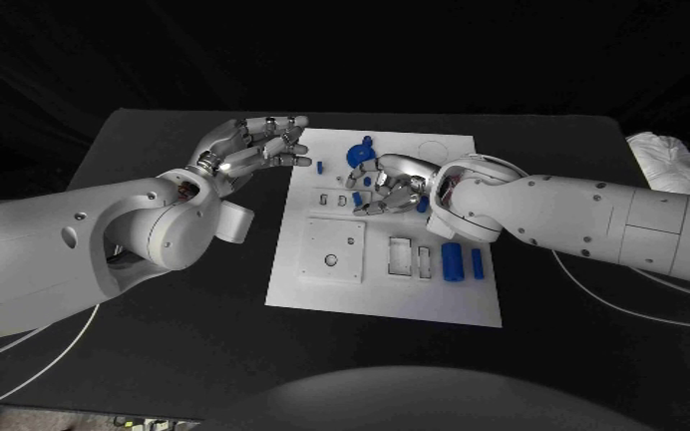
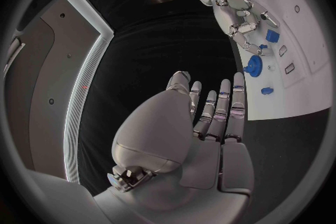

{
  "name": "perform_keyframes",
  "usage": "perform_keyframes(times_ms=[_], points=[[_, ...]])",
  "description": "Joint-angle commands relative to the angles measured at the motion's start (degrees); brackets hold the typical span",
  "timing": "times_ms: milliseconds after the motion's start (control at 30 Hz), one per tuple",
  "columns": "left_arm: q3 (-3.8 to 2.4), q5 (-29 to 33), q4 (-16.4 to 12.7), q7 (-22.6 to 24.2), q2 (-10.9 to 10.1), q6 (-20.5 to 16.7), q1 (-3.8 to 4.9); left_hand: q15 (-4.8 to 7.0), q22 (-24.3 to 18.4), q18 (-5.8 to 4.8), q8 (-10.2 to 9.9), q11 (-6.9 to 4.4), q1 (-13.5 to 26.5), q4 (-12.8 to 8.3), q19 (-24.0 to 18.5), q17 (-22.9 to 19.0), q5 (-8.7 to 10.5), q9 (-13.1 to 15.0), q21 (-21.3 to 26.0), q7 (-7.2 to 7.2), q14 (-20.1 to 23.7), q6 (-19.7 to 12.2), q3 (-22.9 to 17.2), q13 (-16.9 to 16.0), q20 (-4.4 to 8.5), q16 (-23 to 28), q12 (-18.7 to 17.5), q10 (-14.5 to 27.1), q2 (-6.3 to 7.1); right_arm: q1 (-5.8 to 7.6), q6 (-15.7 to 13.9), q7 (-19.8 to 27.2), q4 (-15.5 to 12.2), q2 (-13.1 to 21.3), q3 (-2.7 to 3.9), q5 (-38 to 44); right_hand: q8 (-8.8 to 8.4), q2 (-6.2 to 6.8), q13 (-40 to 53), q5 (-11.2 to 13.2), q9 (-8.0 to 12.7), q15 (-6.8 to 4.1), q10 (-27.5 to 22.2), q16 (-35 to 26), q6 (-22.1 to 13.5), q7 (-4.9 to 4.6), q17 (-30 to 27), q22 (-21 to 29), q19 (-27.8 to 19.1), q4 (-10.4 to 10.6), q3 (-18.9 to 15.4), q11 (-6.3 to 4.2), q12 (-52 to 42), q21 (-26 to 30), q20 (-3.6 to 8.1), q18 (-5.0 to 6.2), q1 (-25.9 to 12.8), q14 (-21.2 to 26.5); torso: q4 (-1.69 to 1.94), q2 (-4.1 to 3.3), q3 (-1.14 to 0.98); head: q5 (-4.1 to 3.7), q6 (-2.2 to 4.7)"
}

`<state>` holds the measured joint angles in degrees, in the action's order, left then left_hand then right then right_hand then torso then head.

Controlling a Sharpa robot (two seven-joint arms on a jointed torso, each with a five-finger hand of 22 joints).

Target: Assemble the parts on the task board

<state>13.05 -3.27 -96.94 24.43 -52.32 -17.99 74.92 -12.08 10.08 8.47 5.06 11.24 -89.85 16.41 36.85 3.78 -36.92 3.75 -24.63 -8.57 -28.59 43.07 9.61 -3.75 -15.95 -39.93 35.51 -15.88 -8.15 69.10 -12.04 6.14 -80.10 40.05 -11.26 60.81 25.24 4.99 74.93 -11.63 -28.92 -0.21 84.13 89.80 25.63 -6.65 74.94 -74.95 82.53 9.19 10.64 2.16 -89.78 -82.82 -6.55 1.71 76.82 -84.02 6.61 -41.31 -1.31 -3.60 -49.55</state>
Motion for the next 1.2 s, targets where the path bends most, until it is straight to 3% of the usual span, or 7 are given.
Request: perform_keyframes(times_ms=[33, 300, 433, 567, 733, 967, 1200], points=[[-0.04, -0.2, 0.0, 0.2, 0.1, 1.0, 0.02, -0.14, -0.1, -0.49, 0.3, 0.27, -0.5, 0.1, -0.4, 0.0, -0.25, 0.0, 0.2, -0.16, 0.2, 0.0, -0.3, 0.1, 0.14, -0.2, 0.2, 0.2, 0.20, -0.12, -1.6, 2.6, 0.0, 0.1, -0.06, 0.8, -0.99, 0.03, 15.1, 3.8, 1.3, 0.15, 5.9, 0.2, -1.2, 0.28, 15.1, -11.6, -1.4, 0.3, -1.3, 0.14, -0.2, 1.2, 0.15, 0.91, -1.1, -6.0, 0.04, 0.00, -0.03, 0.02, 0.09], [-0.04, -0.2, 0.1, 0.2, -0.1, 0.9, 0.02, -0.14, -0.1, -0.49, 0.3, 0.27, -0.5, 0.1, -0.4, 0.0, -0.25, 0.0, 0.2, -0.16, 0.2, 0.0, -0.3, 0.1, 0.14, -0.2, 0.2, 0.2, 0.20, -0.04, -7.0, 8.8, -0.4, 0.7, -0.03, -1.2, -2.41, 2.80, 15.1, 8.8, 4.4, -0.07, 5.9, 0.2, -3.4, 1.29, 15.1, -10.0, -5.9, 4.9, -5.6, -0.21, -0.2, 5.7, 0.27, 2.04, -3.9, -6.0, 0.03, -0.01, -0.07, 0.27, 0.05], [-0.03, -0.2, 0.1, 0.3, -0.1, 0.9, 0.02, -0.16, -0.1, -0.51, 0.3, 0.29, -0.5, 0.1, -0.4, 0.0, -0.22, 0.0, 0.3, -0.19, 0.2, 0.0, -0.4, 0.1, 0.14, -0.2, 0.2, 0.3, 0.25, 0.05, -8.9, 12.4, -1.3, 1.0, 0.01, -5.5, -3.24, 2.22, 15.1, 8.8, 5.9, -0.05, 5.9, 0.2, -4.8, 2.67, 15.1, -9.2, -8.4, 7.0, -8.8, -0.26, -0.2, 8.1, 0.29, 2.59, -4.0, -6.0, -0.01, -0.04, -0.04, 0.27, 0.10], [-0.03, -0.2, 0.1, 0.4, -0.1, 0.8, 0.02, -0.17, -0.1, -0.51, 0.3, 0.29, -0.5, 0.1, -0.5, 0.0, -0.22, 0.0, 0.3, -0.19, 0.2, -0.1, -0.4, 0.1, 0.14, -0.2, 0.2, 0.3, 0.26, 0.53, -9.6, 16.4, -2.2, 1.5, 0.11, -11.1, -2.61, 1.10, 15.1, 8.8, 6.7, 0.31, 5.9, 0.2, -3.3, 1.66, 15.1, -8.5, -11.2, 7.5, -11.2, 0.09, -0.2, 10.6, 0.09, 3.11, -6.3, -6.0, -0.04, -0.05, -0.06, 0.28, 0.10], [-0.02, -0.2, -0.1, 0.5, -0.2, 0.5, 0.02, -0.17, -0.1, -0.52, 0.3, 0.29, -0.5, 0.1, -0.5, -0.1, -0.22, 0.0, 0.3, -0.19, 0.2, -0.1, -0.4, 0.1, 0.14, -0.2, 0.2, 0.3, 0.26, 2.19, -8.6, 20.8, -3.1, 2.6, 0.18, -18.7, -1.97, -3.17, 15.1, 8.6, 8.2, 2.22, 5.9, 0.2, -1.7, -0.05, 15.0, -6.8, -18.9, 7.5, -14.4, 1.99, -0.2, 16.7, -1.05, 4.00, -14.1, -5.9, 0.10, -0.01, -0.03, 0.15, 0.08], [0.01, -0.4, -0.4, 0.7, -0.4, -0.5, 0.02, -0.18, -0.1, -0.57, 0.3, 0.22, -0.6, 0.1, -0.5, 0.0, 0.47, 0.0, 0.3, -0.28, 0.4, -0.3, -0.6, 0.1, 0.17, -0.3, 0.2, 0.5, 0.37, 5.44, -7.1, 21.6, -5.7, 6.6, 0.21, -27.2, -1.32, -9.27, 15.1, 8.9, 10.4, 3.80, 5.9, 0.2, 0.3, -0.83, 15.0, -6.8, -19.8, 7.6, -20.8, 3.60, -0.2, 16.5, -2.54, 3.95, -22.4, -5.9, 0.07, 0.01, -0.01, 0.60, 0.20], [0.00, -6.5, -0.5, -0.1, -0.6, -6.6, 0.04, 0.82, 0.6, 0.11, 0.9, 2.56, -0.3, 0.2, 2.3, 0.7, 13.86, 0.2, -1.7, -0.25, -3.7, 0.6, 0.1, -1.4, 0.54, -3.4, 5.9, -6.6, 1.75, 8.92, -6.1, 18.7, -11.0, 14.2, 0.16, -32.0, 2.31, -14.48, 15.1, 8.7, 9.9, 2.14, 5.9, 0.2, 6.2, -1.21, 15.1, -11.0, -4.4, 7.7, -25.3, 1.90, -0.2, 3.1, -1.90, 1.46, -24.0, -6.0, -0.32, 0.35, -0.05, 1.15, 0.47]])
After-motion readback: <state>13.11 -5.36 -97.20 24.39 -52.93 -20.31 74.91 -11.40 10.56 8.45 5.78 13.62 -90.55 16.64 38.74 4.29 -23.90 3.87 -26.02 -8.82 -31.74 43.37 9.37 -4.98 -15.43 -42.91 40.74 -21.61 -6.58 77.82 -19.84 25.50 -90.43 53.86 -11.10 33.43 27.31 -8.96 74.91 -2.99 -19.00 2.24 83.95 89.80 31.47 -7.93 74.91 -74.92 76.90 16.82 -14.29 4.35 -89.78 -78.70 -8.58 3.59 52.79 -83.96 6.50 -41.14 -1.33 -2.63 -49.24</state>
